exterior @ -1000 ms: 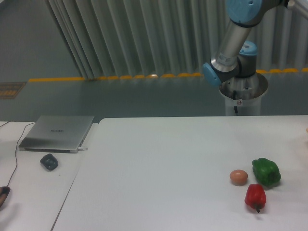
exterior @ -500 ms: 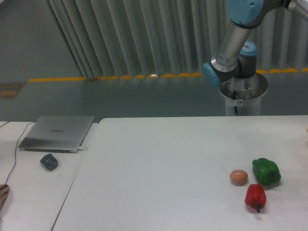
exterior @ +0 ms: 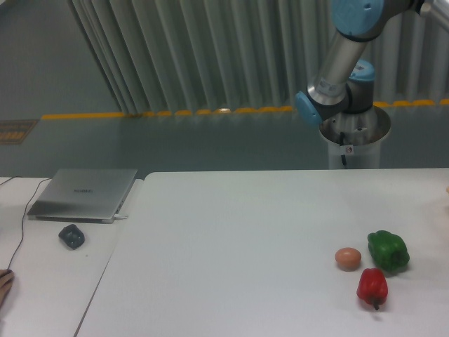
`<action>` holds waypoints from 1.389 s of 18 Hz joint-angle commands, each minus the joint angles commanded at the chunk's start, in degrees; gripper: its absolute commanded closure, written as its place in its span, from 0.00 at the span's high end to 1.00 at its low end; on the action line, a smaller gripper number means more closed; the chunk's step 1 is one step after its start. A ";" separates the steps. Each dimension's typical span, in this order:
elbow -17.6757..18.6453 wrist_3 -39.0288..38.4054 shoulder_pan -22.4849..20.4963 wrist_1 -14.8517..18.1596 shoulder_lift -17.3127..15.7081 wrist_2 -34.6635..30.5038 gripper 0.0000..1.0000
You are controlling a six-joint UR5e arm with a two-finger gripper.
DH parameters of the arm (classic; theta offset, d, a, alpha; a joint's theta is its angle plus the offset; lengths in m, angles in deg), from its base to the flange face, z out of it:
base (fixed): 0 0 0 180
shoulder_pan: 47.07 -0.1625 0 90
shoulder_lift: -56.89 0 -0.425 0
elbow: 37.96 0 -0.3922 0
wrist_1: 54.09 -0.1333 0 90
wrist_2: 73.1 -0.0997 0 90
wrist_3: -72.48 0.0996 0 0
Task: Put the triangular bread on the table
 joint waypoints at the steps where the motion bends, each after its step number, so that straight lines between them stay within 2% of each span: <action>1: 0.00 0.00 0.00 -0.09 0.00 0.00 1.00; 3: 0.00 0.00 0.09 0.00 0.09 0.00 0.98; 8: 0.00 0.00 0.09 0.00 0.26 -0.18 0.72; 12: -0.35 0.00 0.00 1.40 0.18 -0.26 0.54; 13: -0.61 0.00 0.00 1.93 0.00 -0.26 0.48; 16: -2.63 0.00 0.00 6.31 -0.18 -0.26 0.40; 19: -5.18 0.00 0.00 10.62 -0.44 -0.18 0.37; 21: -6.06 0.00 -0.09 11.25 -0.53 -0.18 0.37; 23: -7.46 0.00 -0.09 13.70 -0.62 0.00 0.37; 25: -8.26 0.00 -0.18 14.76 -0.88 0.26 0.37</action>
